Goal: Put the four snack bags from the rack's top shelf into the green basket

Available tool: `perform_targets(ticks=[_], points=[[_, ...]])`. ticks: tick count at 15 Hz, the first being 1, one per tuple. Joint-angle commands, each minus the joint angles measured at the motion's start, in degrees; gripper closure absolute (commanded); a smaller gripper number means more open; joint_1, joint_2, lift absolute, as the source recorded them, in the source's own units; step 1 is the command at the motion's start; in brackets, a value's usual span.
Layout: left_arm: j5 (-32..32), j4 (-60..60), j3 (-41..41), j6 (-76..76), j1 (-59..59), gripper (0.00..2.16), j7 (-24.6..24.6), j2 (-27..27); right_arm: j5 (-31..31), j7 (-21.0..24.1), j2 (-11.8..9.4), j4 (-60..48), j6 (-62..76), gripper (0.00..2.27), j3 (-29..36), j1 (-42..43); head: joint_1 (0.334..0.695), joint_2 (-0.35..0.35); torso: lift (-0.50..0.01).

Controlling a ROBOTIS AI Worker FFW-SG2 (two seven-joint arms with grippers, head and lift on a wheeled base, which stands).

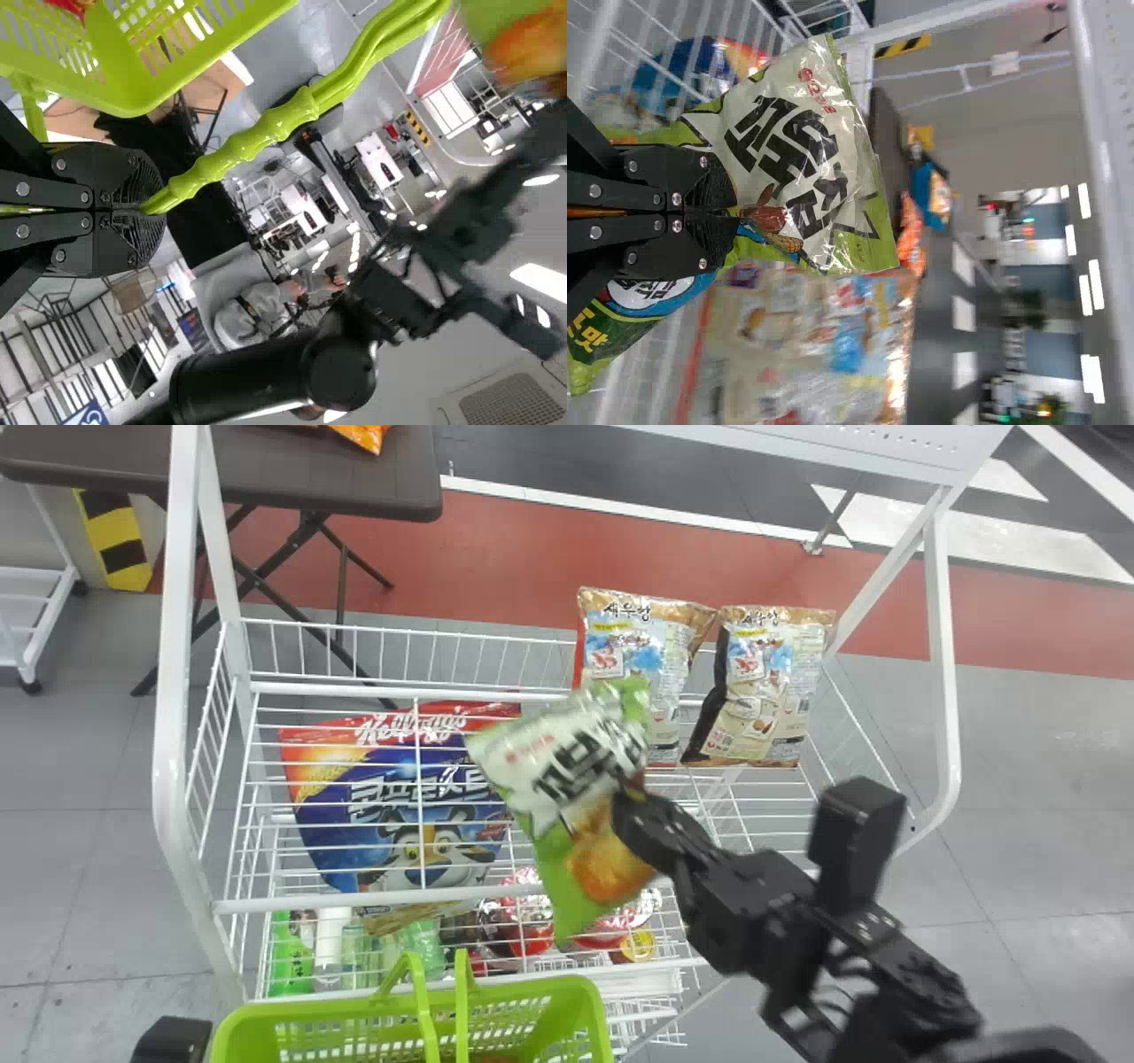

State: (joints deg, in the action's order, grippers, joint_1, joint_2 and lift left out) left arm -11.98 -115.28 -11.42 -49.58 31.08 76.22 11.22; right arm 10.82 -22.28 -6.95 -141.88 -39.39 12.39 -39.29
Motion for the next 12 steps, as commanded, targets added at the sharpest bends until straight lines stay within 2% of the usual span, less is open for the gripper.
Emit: perform_targets(ticks=[1,3,7,9,12], points=[[0.3,-0.03,0.08,-0.13,0.03,2.11,-0.02,-0.59,4.38,-1.63,0.27,-4.63,-11.73,2.16,6.15,-4.92,0.695,-0.35,0.0],[0.38,-0.03,0.08,-0.13,0.03,2.11,-0.02,-0.67,8.16,-5.49,1.42,-5.6,-21.75,2.16,10.64,-6.94,0.695,-0.35,0.0],[0.38,-0.12,-0.09,0.22,0.21,2.11,-0.2,-0.76,10.01,-8.39,2.21,-4.46,-41.08,2.16,9.05,-7.64,0.695,-0.35,0.0],[0.3,-0.2,-0.09,0.22,0.29,2.11,-0.11,-0.76,10.01,-8.31,2.21,-2.08,-42.14,2.16,5.45,-7.73,0.695,-0.35,0.0],[0.3,-0.29,-0.35,0.39,0.38,2.11,-0.11,-0.76,10.01,-6.37,2.21,1.87,-31.24,2.16,0.27,-7.73,0.695,-0.35,0.0]])
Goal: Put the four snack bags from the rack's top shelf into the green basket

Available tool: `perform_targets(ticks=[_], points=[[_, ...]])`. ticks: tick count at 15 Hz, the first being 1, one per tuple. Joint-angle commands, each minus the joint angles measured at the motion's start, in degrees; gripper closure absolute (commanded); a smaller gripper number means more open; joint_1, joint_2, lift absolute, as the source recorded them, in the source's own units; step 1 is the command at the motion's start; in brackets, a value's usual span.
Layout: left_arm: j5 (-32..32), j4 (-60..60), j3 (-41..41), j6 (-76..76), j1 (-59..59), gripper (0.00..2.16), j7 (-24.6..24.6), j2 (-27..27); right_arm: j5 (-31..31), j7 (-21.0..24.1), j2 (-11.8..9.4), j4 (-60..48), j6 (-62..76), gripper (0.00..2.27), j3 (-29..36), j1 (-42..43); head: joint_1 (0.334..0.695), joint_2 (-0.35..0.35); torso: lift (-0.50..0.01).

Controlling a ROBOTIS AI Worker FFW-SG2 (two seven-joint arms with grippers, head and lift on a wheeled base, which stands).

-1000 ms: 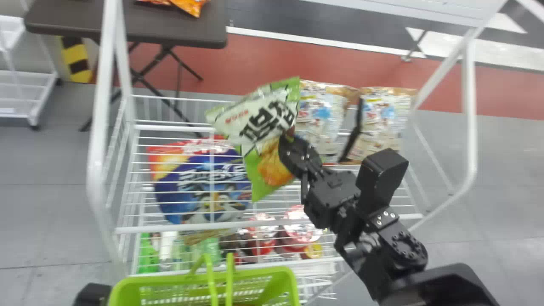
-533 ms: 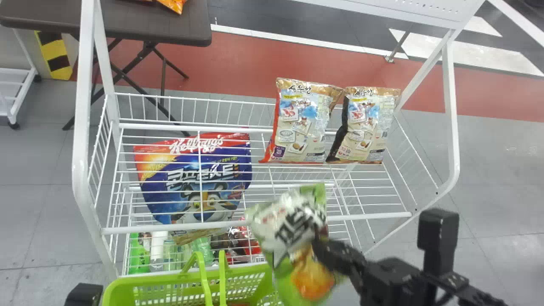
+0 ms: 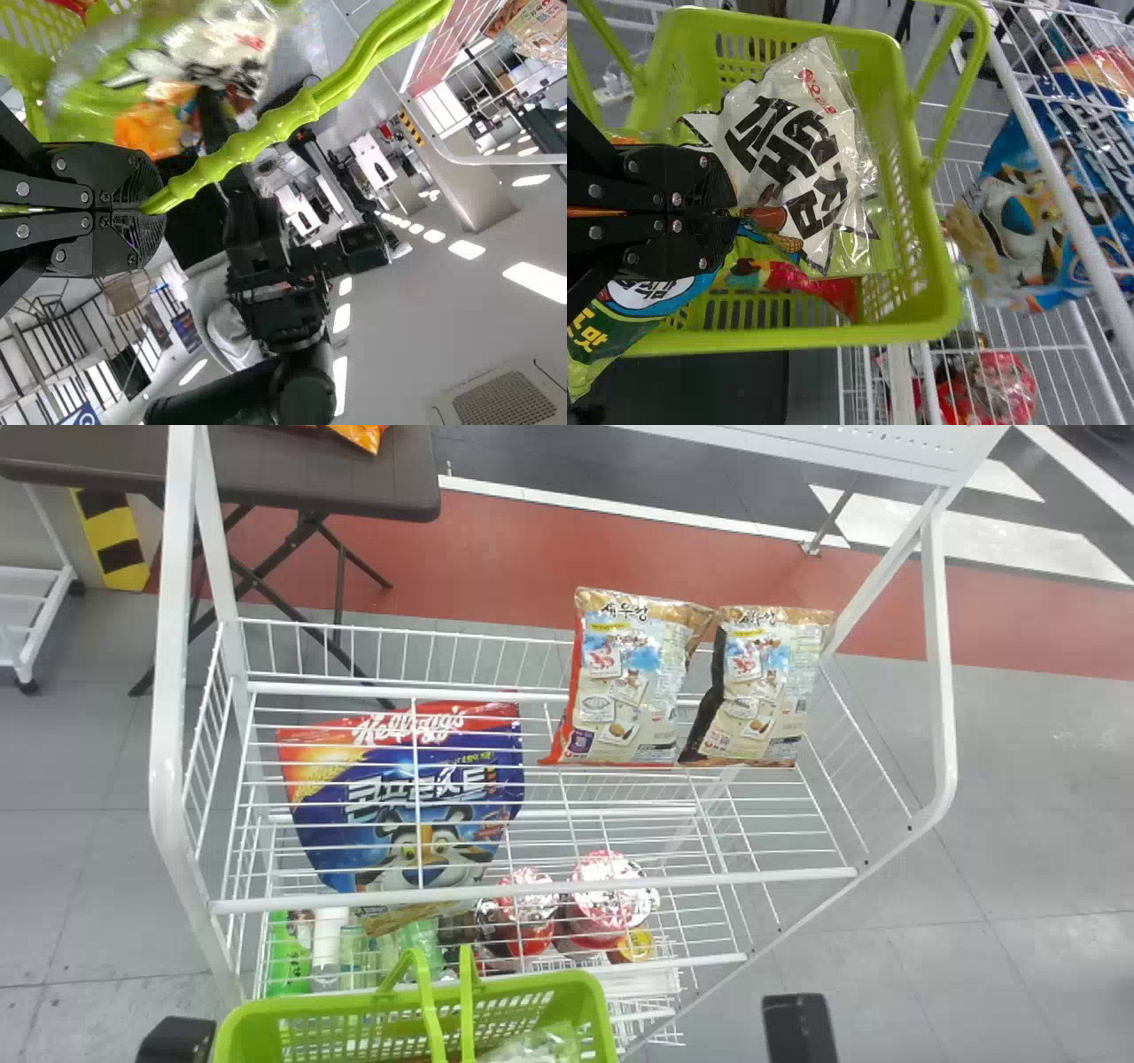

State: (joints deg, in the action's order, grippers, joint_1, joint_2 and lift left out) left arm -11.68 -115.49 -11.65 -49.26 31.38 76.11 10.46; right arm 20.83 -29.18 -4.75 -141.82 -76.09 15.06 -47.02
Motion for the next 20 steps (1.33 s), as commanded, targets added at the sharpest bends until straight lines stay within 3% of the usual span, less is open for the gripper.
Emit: perform_targets(ticks=[1,4,7,8,9,10,11,16,20], points=[[-0.01,-0.17,-0.12,0.25,0.26,2.11,0.09,0.0,0.0,1.23,0.0,3.3,9.69,2.16,-4.07,0.26,0.695,-0.35,0.0],[-0.01,-0.35,-0.12,0.43,0.7,2.11,0.09,0.0,-0.17,2.02,-0.26,6.73,17.6,2.16,-8.64,1.05,0.695,-0.35,0.0],[0.08,-0.35,-0.12,0.78,0.88,2.11,0.0,-0.09,-1.4,1.67,-1.32,7.61,16.72,2.14,-11.9,1.31,0.695,-0.35,0.0],[0.08,-0.35,-0.12,0.78,0.88,2.11,0.0,-0.09,-2.11,1.14,-1.85,8.22,16.72,1.81,-12.07,1.31,0.695,-0.35,0.0],[0.08,-0.44,-0.04,0.78,1.05,2.11,0.09,-0.09,-3.07,1.14,-2.11,8.49,16.72,1.14,-11.9,1.31,0.695,-0.35,0.0],[0.08,-0.44,-0.04,0.96,1.05,2.11,0.09,-0.09,-4.04,1.32,-2.2,8.31,16.72,0.08,-11.02,1.14,0.695,-0.35,0.0],[0.08,-0.44,-0.04,0.96,1.05,2.11,0.09,-0.09,-5.18,1.84,-2.2,7.7,16.89,0.0,-9.96,0.96,0.695,-0.35,0.0],[0.26,-0.52,-0.21,0.96,1.14,2.11,0.0,-0.18,-8.87,5.97,-1.93,7.43,27.09,0.05,-7.68,1.84,0.695,-0.35,0.0],[0.7,-0.7,-0.3,0.96,1.4,2.11,-0.09,-0.35,-14.67,18.1,-1.85,17.45,58.38,0.05,-10.84,9.05,0.695,-0.35,0.0]])
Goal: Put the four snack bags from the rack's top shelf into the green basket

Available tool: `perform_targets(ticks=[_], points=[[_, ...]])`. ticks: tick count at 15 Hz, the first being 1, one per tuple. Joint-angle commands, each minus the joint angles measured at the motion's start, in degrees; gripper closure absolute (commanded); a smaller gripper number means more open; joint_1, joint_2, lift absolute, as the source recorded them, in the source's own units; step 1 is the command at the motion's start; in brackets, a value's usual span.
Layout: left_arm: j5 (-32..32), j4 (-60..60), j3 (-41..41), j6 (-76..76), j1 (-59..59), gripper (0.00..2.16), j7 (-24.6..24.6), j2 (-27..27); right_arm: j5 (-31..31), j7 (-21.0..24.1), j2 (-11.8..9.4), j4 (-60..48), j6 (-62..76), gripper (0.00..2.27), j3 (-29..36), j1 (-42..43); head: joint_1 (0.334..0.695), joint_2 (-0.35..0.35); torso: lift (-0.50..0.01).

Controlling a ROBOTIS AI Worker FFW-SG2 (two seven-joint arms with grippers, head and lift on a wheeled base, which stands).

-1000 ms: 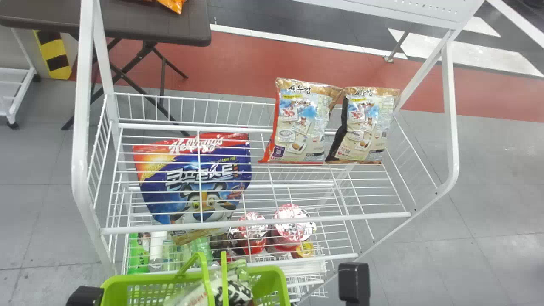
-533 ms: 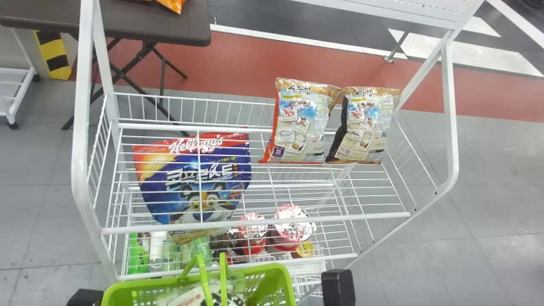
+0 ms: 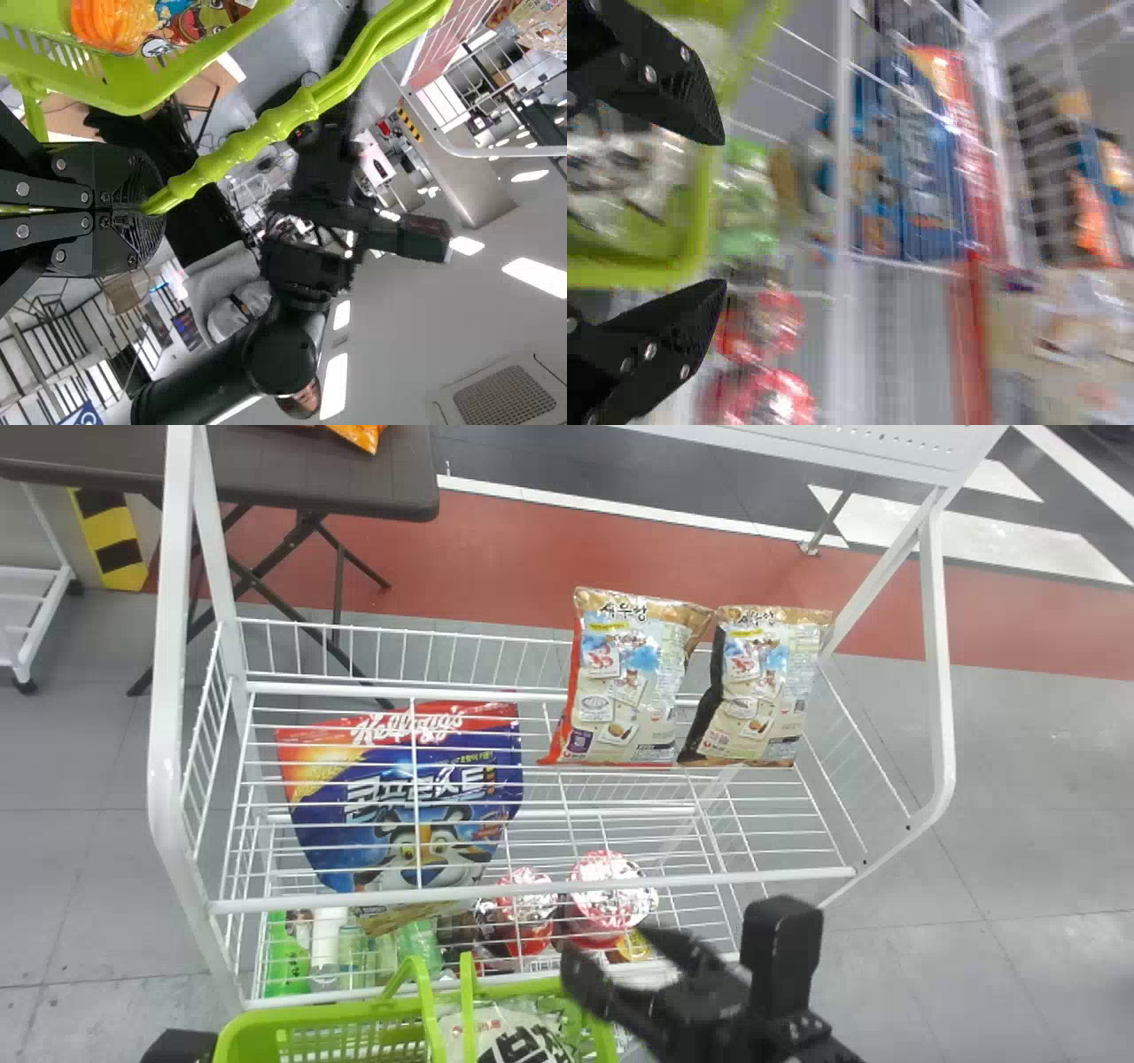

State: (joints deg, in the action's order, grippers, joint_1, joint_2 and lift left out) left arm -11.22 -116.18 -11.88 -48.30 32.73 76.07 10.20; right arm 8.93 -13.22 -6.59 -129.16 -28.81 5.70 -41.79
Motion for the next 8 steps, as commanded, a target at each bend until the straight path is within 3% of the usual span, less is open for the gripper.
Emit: perform_targets(ticks=[1,4,8], points=[[0.49,-0.01,-0.17,0.0,0.05,2.11,-0.13,-0.18,-3.13,3.99,0.0,8.4,15.14,0.05,-1.84,7.16,0.695,-0.35,0.0],[0.58,0.08,-0.17,-0.18,0.05,2.11,-0.4,-0.27,-3.48,9.09,0.18,19.47,20.94,0.07,-2.19,18.85,0.695,-0.35,0.0],[0.58,0.08,-0.08,-0.18,0.05,2.11,-0.48,-0.27,-7.18,10.23,0.88,29.58,22.35,0.09,-2.36,31.24,0.695,-0.35,0.0]])
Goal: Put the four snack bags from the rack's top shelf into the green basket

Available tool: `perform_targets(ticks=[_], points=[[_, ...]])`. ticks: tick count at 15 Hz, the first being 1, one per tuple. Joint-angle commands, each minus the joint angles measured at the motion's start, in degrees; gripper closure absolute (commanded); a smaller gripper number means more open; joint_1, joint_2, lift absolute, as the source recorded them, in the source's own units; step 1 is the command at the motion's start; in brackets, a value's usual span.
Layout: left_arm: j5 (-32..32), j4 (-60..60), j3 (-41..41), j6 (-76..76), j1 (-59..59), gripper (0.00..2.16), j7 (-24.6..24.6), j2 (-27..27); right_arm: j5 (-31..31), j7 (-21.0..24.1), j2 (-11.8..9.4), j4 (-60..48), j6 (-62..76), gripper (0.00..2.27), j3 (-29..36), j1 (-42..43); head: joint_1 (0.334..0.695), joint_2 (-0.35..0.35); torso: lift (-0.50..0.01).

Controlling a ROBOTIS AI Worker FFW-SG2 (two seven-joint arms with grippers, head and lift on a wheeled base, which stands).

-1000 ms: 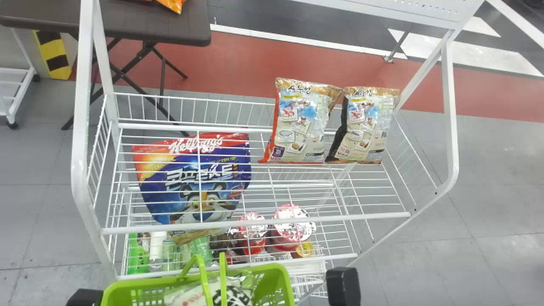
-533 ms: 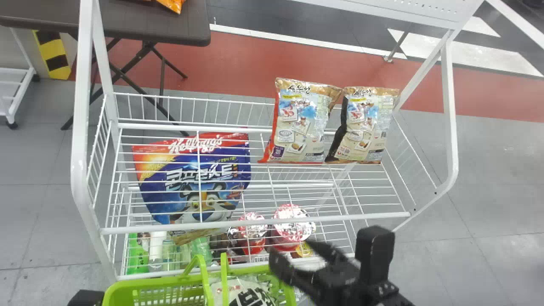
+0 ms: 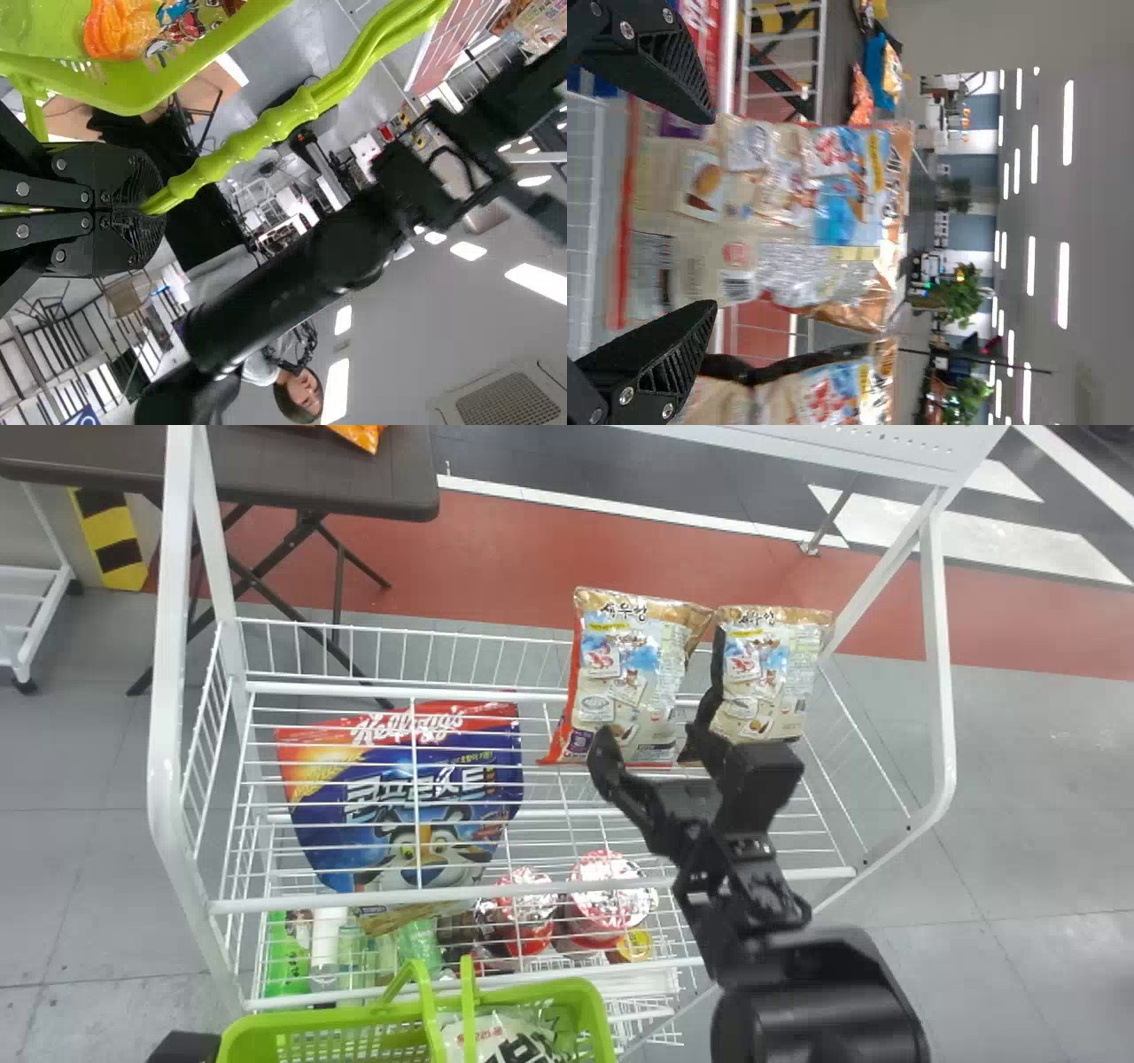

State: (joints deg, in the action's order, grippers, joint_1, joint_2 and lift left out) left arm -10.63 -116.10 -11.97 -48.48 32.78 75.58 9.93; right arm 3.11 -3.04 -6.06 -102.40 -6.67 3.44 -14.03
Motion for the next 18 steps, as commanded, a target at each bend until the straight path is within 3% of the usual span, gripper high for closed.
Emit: perform_targets(ticks=[1,2,3,4,5,7,14,18], points=[[0.0,0.0,0.1,0.0,0.0,2.11,-0.08,0.09,-1.62,0.05,0.44,4.84,-0.15,0.09,-0.19,5.77,0.695,-0.35,0.0],[0.0,0.0,0.19,0.0,0.0,2.11,-0.08,0.27,-1.97,-0.56,0.35,5.9,-1.91,0.17,-0.1,7.35,0.695,-0.35,0.0],[0.0,0.0,0.28,-0.18,0.0,2.11,-0.08,0.35,-1.88,-2.58,0.09,5.99,-5.78,0.76,0.34,8.41,0.695,-0.35,0.0],[-0.09,0.0,0.45,-0.18,0.0,2.11,-0.08,0.35,-1.44,-3.64,0.17,5.28,-9.12,1.7,0.34,8.23,0.695,-0.35,0.0],[-0.09,0.0,0.63,-0.53,0.0,2.11,0.0,0.35,-0.92,-4.52,0.17,4.58,-11.23,2.12,0.43,7.53,0.695,-0.35,0.0],[-0.09,-0.09,0.54,-0.53,-0.09,2.11,0.0,0.44,-0.65,-6.36,0.17,1.68,-9.64,2.22,0.52,5.51,0.695,-0.35,0.0],[0.0,-0.79,0.45,-0.88,0.18,2.11,-0.08,0.18,3.3,-10.93,0.17,-12.82,-11.05,2.22,4.47,-4.25,0.695,-0.35,0.0],[0.53,-1.05,0.54,-0.88,0.62,2.11,-0.17,-0.09,11.39,-17.44,0.17,-29.96,-27.22,2.22,13.17,-15.15,0.695,-0.35,0.0]])
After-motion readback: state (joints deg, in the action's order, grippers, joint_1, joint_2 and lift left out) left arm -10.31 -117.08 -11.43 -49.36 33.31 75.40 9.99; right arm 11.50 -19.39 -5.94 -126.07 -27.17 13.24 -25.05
